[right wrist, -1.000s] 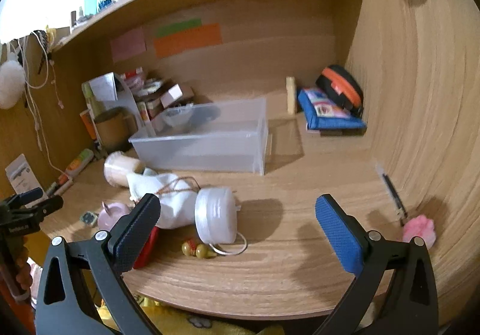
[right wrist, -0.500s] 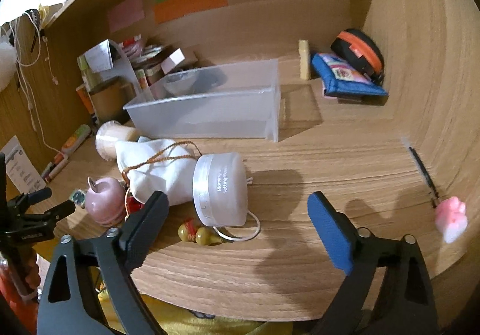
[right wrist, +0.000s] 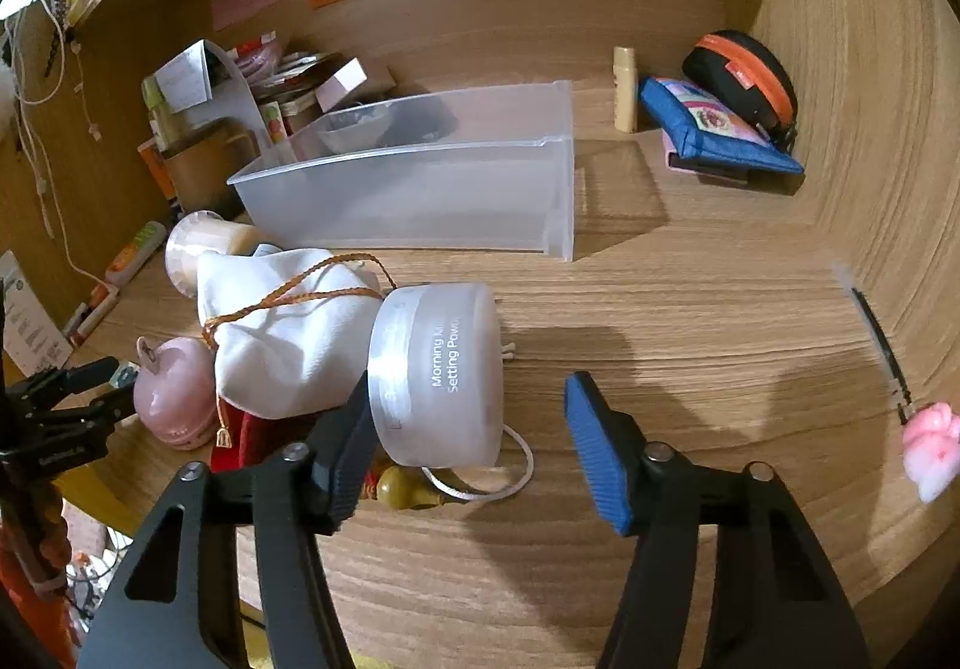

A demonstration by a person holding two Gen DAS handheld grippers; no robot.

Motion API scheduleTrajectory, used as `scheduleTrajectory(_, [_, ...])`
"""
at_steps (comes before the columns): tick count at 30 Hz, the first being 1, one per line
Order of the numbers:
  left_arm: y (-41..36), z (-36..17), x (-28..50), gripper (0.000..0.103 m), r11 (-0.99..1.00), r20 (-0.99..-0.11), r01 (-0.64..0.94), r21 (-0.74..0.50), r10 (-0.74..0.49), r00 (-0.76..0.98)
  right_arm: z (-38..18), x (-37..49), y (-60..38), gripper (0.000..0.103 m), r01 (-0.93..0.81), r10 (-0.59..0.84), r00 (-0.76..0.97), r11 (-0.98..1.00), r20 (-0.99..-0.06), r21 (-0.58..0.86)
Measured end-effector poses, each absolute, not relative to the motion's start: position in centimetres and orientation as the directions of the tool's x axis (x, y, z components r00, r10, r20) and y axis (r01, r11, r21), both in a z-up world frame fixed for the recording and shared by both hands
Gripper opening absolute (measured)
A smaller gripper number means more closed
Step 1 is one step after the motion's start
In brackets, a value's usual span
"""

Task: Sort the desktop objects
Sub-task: 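Grasp the flower-pattern tile with the left tool while the right tool grasps the white round jar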

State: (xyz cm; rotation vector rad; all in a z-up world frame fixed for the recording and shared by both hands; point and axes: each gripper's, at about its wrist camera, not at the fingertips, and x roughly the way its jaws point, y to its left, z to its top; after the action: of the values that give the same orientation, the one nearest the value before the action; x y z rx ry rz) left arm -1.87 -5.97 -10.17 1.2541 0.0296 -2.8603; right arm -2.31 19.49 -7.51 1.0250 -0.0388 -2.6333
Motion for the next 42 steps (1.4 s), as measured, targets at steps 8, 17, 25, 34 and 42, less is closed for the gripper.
scheduleTrajectory(8, [-6.0, -10.1, -2.2, 0.061, -0.999, -0.738, 0.033, -0.006, -0.018, -0.675, -7.9, -3.0, 19.1, 0.042, 0.284, -0.317, -0.678, -0.945, -0.663, 0.161])
scheduleTrajectory(17, [-6.4, -9.9, -1.8, 0.035, -0.999, -0.743, 0.038, -0.003, -0.023, -0.669, -7.9, -3.1, 19.0, 0.029, 0.3, -0.335, -0.678, -0.939, -0.655, 0.17])
scheduleTrajectory(25, [-6.3, -9.8, -1.6, 0.033, -0.999, -0.742, 0.036, 0.008, -0.03, -0.67, -7.4, -3.1, 19.8, 0.027, 0.286, -0.348, -0.689, -0.936, -0.635, 0.203])
scheduleTrajectory(34, [-6.2, -8.1, -2.0, 0.033, -1.0, -0.712, 0.016, 0.001, -0.012, -0.703, -6.2, -3.1, 21.0, 0.027, 0.283, -0.366, -0.696, -0.931, -0.617, 0.232])
scheduleTrajectory(42, [-6.1, -5.7, -2.4, 0.033, -1.0, -0.67, -0.015, -0.002, 0.013, -0.743, -5.0, -3.1, 21.6, 0.027, 0.28, -0.357, -0.712, -0.934, -0.605, 0.221])
